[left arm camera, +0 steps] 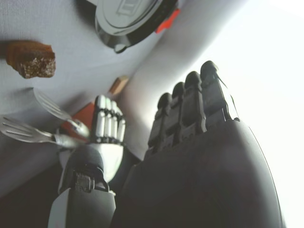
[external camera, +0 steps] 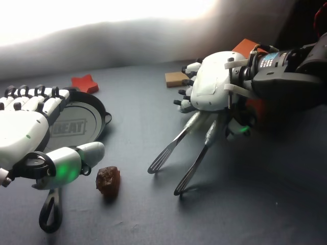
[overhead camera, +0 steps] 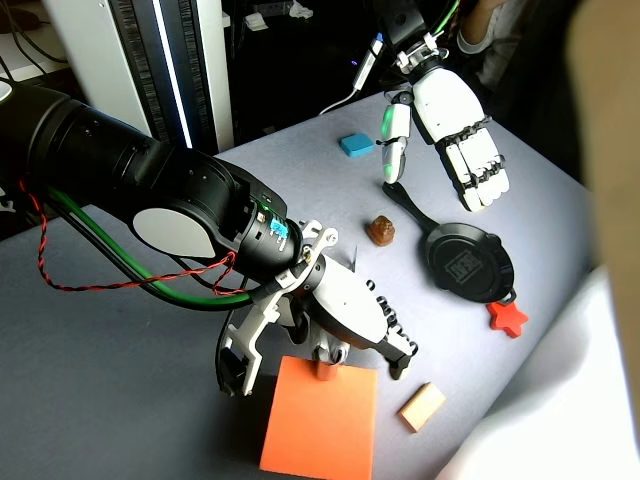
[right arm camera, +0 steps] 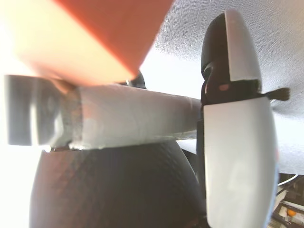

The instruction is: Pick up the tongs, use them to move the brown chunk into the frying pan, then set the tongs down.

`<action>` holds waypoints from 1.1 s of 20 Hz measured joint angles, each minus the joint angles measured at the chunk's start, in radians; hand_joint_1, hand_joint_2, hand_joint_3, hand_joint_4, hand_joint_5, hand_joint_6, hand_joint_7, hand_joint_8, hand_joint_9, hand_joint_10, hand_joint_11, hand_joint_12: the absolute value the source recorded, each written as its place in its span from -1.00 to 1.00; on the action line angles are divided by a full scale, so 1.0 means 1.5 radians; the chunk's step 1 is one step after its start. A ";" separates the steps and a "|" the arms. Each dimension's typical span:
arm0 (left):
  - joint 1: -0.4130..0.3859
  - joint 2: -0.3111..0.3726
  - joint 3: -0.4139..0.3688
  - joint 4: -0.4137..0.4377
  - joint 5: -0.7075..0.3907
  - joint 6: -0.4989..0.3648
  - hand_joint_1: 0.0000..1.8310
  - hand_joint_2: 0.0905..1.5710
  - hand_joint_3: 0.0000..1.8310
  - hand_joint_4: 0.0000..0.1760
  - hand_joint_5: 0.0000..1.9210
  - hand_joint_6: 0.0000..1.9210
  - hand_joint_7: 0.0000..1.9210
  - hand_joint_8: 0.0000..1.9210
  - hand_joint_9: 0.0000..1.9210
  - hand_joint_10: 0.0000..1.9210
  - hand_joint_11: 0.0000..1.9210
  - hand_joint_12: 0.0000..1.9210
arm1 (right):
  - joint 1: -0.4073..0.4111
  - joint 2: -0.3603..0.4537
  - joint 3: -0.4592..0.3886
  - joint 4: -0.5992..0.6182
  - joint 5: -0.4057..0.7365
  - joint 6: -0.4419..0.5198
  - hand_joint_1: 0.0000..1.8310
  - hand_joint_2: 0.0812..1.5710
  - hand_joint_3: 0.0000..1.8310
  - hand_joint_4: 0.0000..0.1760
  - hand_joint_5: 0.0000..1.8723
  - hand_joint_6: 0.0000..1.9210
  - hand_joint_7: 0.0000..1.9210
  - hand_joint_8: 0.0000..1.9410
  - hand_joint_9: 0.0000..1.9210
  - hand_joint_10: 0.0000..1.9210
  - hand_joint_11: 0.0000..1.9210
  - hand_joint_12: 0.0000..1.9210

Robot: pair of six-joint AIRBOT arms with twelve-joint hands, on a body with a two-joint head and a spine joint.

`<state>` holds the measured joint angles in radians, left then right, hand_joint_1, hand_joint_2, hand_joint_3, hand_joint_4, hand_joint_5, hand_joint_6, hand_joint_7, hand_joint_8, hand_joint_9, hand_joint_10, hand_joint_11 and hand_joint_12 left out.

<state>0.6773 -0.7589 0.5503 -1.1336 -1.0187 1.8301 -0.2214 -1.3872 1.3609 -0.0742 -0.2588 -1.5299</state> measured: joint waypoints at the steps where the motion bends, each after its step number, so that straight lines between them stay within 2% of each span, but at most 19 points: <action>1: 0.000 0.000 0.000 0.000 0.000 0.000 -1.00 0.52 -1.00 -1.00 -1.00 -1.00 -1.00 -1.00 -1.00 -1.00 -1.00 -1.00 | 0.001 0.000 -0.001 0.000 -0.002 -0.001 0.18 0.30 -0.98 -1.00 -0.40 -0.95 -0.31 -0.98 -0.35 -0.94 -0.94 0.36; 3: -0.001 0.000 0.002 0.001 0.000 -0.002 -1.00 0.53 -1.00 -1.00 -1.00 -1.00 -1.00 -1.00 -1.00 -1.00 -1.00 -1.00 | 0.007 0.002 -0.005 -0.001 -0.013 -0.001 0.19 0.31 -0.98 -1.00 -0.38 -0.95 -0.29 -0.98 -0.33 -0.94 -0.92 0.37; 6: -0.001 0.000 0.003 0.000 0.000 -0.002 -1.00 0.53 -0.99 -1.00 -1.00 -1.00 -0.99 -1.00 -1.00 -1.00 -1.00 -1.00 | 0.017 0.012 -0.029 -0.003 -0.020 -0.001 0.17 0.42 -0.98 -1.00 -0.07 -0.88 0.03 -0.95 -0.02 -0.84 -0.54 0.44; 7: -0.001 0.000 0.003 0.001 0.001 -0.002 -1.00 0.54 -0.99 -1.00 -1.00 -1.00 -0.99 -1.00 -1.00 -1.00 -1.00 -1.00 | 0.019 0.013 -0.035 -0.003 -0.021 -0.001 0.21 0.47 -0.98 -1.00 -0.10 0.01 0.08 -0.96 0.02 -0.83 -0.48 0.44; 8: -0.001 0.000 0.003 0.001 0.000 -0.002 -1.00 0.53 -1.00 -1.00 -1.00 -1.00 -1.00 -1.00 -1.00 -1.00 -0.99 -1.00 | 0.024 0.015 -0.042 -0.001 -0.023 0.000 0.20 0.52 -0.99 -1.00 -0.16 0.27 0.09 -0.97 0.03 -0.82 -0.48 0.48; 11: -0.001 0.000 0.004 0.000 0.000 -0.002 -1.00 0.54 -0.99 -1.00 -1.00 -1.00 -1.00 -1.00 -1.00 -1.00 -0.99 -1.00 | 0.047 0.023 -0.060 -0.001 -0.025 0.006 0.21 0.50 -1.00 -1.00 -0.12 0.26 0.15 -0.96 0.08 -0.77 -0.43 0.50; 13: -0.001 0.000 0.005 0.000 0.000 -0.002 -1.00 0.53 -1.00 -1.00 -1.00 -1.00 -1.00 -1.00 -1.00 -1.00 -0.99 -0.99 | 0.057 0.031 -0.068 -0.001 -0.028 0.014 0.23 0.47 -1.00 -1.00 -0.08 0.21 0.18 -0.99 0.05 -0.64 -0.43 0.55; 17: 0.001 0.000 0.009 0.001 0.002 -0.004 -1.00 0.54 -1.00 -1.00 -1.00 -1.00 -1.00 -1.00 -1.00 -1.00 -0.99 -0.99 | 0.089 0.061 -0.094 -0.002 -0.069 0.075 0.22 0.48 -1.00 -1.00 -0.09 0.22 0.17 -1.00 -0.01 -0.54 -0.44 0.55; 21: -0.002 0.000 0.034 0.002 0.024 -0.034 -1.00 0.55 -0.99 -1.00 -1.00 -1.00 -1.00 -1.00 -1.00 -1.00 -1.00 -1.00 | 0.126 0.122 -0.165 -0.006 -0.086 0.168 0.22 0.48 -1.00 -1.00 -0.10 0.23 0.17 -1.00 -0.01 -0.51 -0.44 0.57; 22: -0.003 0.000 0.039 0.002 0.031 -0.035 -1.00 0.55 -0.99 -1.00 -1.00 -1.00 -1.00 -1.00 -1.00 -1.00 -1.00 -1.00 | 0.128 0.134 -0.187 -0.050 -0.091 0.238 0.22 0.48 -1.00 -1.00 -0.10 0.23 0.18 -0.99 -0.01 -0.50 -0.43 0.57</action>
<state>0.6724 -0.7586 0.6094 -1.1301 -0.9726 1.7775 -0.0288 -1.1862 1.0805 -0.1486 -0.3954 -1.1728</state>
